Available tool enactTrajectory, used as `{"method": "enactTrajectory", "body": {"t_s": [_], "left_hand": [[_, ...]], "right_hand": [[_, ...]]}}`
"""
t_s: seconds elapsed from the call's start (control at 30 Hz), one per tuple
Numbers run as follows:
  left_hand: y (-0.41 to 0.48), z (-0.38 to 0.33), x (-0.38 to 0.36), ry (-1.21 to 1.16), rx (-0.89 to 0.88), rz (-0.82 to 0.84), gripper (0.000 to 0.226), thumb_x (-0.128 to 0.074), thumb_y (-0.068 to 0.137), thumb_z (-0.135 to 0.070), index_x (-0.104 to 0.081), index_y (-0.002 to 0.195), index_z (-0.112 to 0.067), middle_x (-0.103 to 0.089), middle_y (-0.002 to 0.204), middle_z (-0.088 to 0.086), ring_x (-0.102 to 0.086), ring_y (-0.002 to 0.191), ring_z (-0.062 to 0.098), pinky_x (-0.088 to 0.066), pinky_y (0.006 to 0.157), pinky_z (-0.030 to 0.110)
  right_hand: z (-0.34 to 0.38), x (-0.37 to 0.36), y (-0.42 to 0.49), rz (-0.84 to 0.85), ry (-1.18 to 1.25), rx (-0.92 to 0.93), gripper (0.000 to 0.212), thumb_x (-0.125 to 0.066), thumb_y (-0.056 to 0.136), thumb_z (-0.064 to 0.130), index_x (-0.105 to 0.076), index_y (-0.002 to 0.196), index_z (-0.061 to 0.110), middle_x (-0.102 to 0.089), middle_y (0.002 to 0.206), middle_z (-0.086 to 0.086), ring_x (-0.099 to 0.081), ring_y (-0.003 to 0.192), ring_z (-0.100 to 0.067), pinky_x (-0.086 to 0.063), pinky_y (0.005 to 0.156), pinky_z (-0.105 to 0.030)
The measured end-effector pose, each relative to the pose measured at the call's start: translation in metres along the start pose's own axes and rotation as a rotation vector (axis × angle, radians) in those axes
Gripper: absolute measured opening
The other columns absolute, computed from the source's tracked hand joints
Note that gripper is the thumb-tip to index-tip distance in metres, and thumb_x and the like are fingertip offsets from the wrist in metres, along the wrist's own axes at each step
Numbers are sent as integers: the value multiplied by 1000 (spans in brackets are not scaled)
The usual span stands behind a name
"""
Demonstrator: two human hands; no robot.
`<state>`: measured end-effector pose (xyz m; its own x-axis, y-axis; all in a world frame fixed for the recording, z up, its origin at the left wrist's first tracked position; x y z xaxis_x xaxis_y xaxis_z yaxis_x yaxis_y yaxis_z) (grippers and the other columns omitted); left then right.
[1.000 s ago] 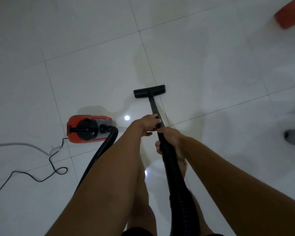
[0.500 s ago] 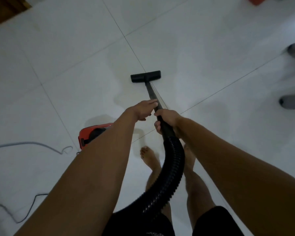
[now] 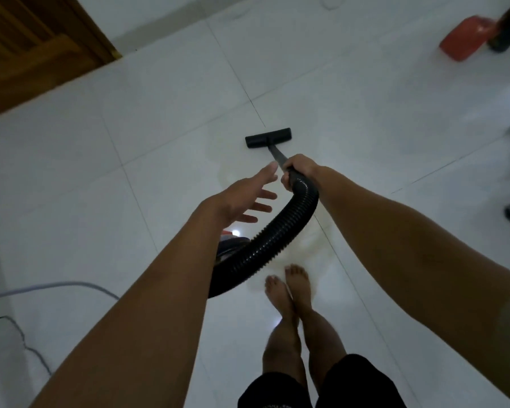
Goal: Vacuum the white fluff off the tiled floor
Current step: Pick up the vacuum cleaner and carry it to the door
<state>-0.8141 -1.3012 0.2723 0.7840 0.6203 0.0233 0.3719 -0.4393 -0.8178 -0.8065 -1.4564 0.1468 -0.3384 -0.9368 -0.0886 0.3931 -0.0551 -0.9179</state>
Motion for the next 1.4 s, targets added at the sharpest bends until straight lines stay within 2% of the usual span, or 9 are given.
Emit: {"method": "enactTrajectory", "body": {"t_s": [0.13, 0.23, 0.37, 0.53, 0.63, 0.77, 1.07, 1.27, 1.4], "left_hand": [[-34, -37, 4, -42, -58, 147, 79, -54, 82, -81, -59, 143, -31, -75, 123, 4, -76, 103, 20, -57, 88, 35], [-48, -62, 24, -11, -194, 150, 43, -70, 96, -40, -63, 131, -16, -80, 102, 4, -76, 83, 15, -57, 72, 30], [-56, -91, 78, 0, -434, -75, 23, -67, 98, -24, -72, 115, -9, -76, 87, 1, -69, 71, 13, -53, 67, 30], [-77, -138, 127, -14, -666, -308, 24, -69, 95, -33, -74, 97, -9, -76, 90, 13, -70, 73, 17, -58, 77, 38], [-87, -150, 152, 12, -765, -450, 30, -72, 92, -42, -76, 111, -19, -78, 87, 2, -73, 77, 10, -63, 83, 38], [-119, -112, 173, 37, -909, -776, 43, -79, 88, -44, -68, 126, -26, -72, 89, -15, -70, 80, 0, -55, 74, 14], [-6, 34, 166, -91, -548, -576, 70, -87, 79, -47, -57, 137, -22, -69, 121, -6, -66, 115, 9, -57, 104, 40], [70, 26, 155, -96, -540, -478, 53, -86, 85, -21, -44, 97, -51, -56, 96, -23, -55, 84, -31, -41, 73, -4], [118, 17, 159, -79, -544, -501, 73, -90, 72, -49, -45, 129, -44, -65, 120, -10, -60, 114, -4, -47, 105, 24]], "right_hand": [[53, -17, -10, -9, -76, 68, 18, -44, 96, 16, -52, 89, 1, -58, 65, -10, -57, 50, -21, -51, 45, -20], [80, -31, -17, -4, 17, 123, 16, -46, 94, 16, -50, 86, 3, -56, 62, -10, -58, 48, -22, -53, 46, -21], [110, -53, -16, 4, 149, 272, 40, -46, 93, 35, -58, 111, 0, -65, 100, -22, -69, 73, -29, -58, 61, -36], [152, -88, -41, -41, 83, 535, 50, -42, 98, 47, -55, 134, 15, -70, 115, -7, -66, 98, -25, -59, 69, -35], [170, -94, -8, -112, -203, 694, 58, -54, 85, 60, -53, 131, 25, -70, 117, -1, -71, 100, -21, -56, 88, -49], [175, -124, -56, -182, -196, 789, 59, -61, 88, 53, -54, 128, 11, -66, 118, -10, -72, 92, -18, -57, 89, -45], [184, -138, -73, -369, -336, 836, 42, -54, 97, 51, -46, 127, 24, -72, 98, 2, -73, 81, -11, -55, 83, -33], [184, -135, -76, -431, -352, 874, 50, -52, 97, 55, -47, 132, 20, -69, 93, 0, -70, 72, -10, -53, 71, -28], [179, -140, -71, -430, -320, 876, 49, -53, 96, 55, -51, 128, 19, -69, 84, -1, -68, 70, -13, -56, 74, -32]]}}
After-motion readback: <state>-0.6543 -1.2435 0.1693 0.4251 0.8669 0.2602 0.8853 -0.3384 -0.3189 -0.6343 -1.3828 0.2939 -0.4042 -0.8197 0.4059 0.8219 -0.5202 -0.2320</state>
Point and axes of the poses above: each hand's wrist, its own y-axis towards the middle knuckle, its own x-axis out of the back of the hand, z = x × y, the point moved 9 cm from there along y, towards the middle knuckle
